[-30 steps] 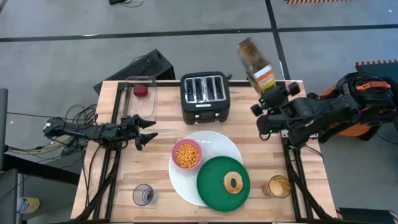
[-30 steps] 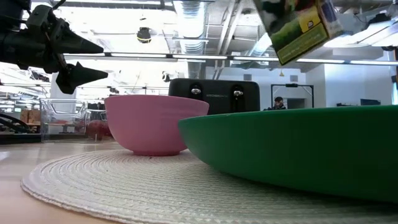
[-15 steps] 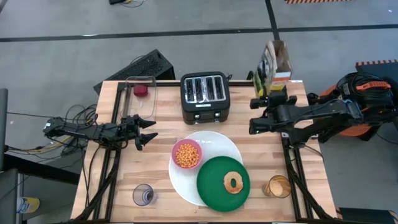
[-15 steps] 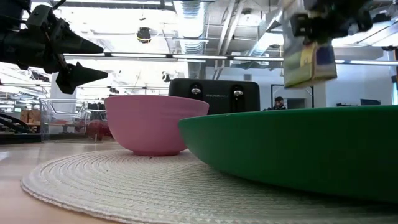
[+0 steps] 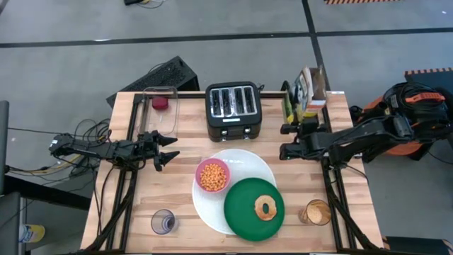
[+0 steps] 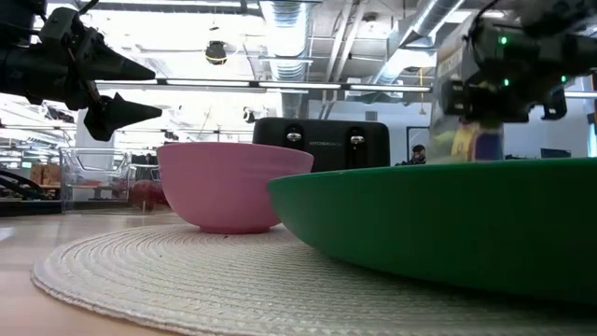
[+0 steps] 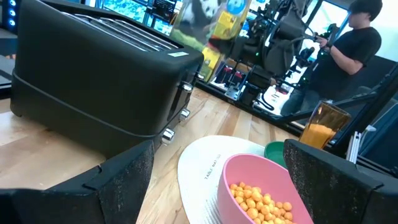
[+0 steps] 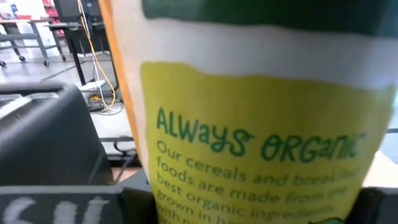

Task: Arrange a breakfast setting
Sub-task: Pour the cereal from the cereal box into the pink bowl

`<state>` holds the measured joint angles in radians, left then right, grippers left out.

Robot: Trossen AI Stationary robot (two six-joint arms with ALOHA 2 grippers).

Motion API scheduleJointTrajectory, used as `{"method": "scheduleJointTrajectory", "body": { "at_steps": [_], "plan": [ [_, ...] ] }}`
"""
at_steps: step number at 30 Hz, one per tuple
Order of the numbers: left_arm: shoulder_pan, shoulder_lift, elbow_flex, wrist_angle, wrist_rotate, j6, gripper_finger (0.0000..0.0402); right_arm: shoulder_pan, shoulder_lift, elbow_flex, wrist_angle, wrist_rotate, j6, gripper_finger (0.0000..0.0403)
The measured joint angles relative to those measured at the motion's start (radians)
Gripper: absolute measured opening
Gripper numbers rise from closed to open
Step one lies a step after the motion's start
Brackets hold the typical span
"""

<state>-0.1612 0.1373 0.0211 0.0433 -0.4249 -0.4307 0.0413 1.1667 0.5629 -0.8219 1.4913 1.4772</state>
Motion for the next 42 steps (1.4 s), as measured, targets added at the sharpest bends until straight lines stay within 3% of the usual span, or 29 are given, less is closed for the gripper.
{"method": "scheduleJointTrajectory", "body": {
  "at_steps": [6,14,28,35,42],
  "plan": [
    [0.000,0.000,0.000,0.000,0.000,0.000,0.0344,-0.032,0.000,-0.087,0.201,-0.076,-0.135,0.0185],
    [0.000,0.000,0.000,0.000,0.000,0.000,0.0344,-0.085,0.031,-0.111,0.240,-0.134,-0.165,0.0197],
    [0.000,0.000,0.000,0.000,0.000,0.000,0.0344,-0.100,0.110,-0.110,0.318,-0.177,-0.112,0.0288],
    [0.000,0.000,0.000,0.000,0.000,0.000,0.0344,-0.087,0.088,-0.110,0.331,-0.180,-0.121,0.0387],
    [0.000,0.000,0.000,0.000,0.000,0.000,0.0344,-0.032,0.089,-0.110,0.327,-0.182,-0.101,0.0384]
  ]
}}
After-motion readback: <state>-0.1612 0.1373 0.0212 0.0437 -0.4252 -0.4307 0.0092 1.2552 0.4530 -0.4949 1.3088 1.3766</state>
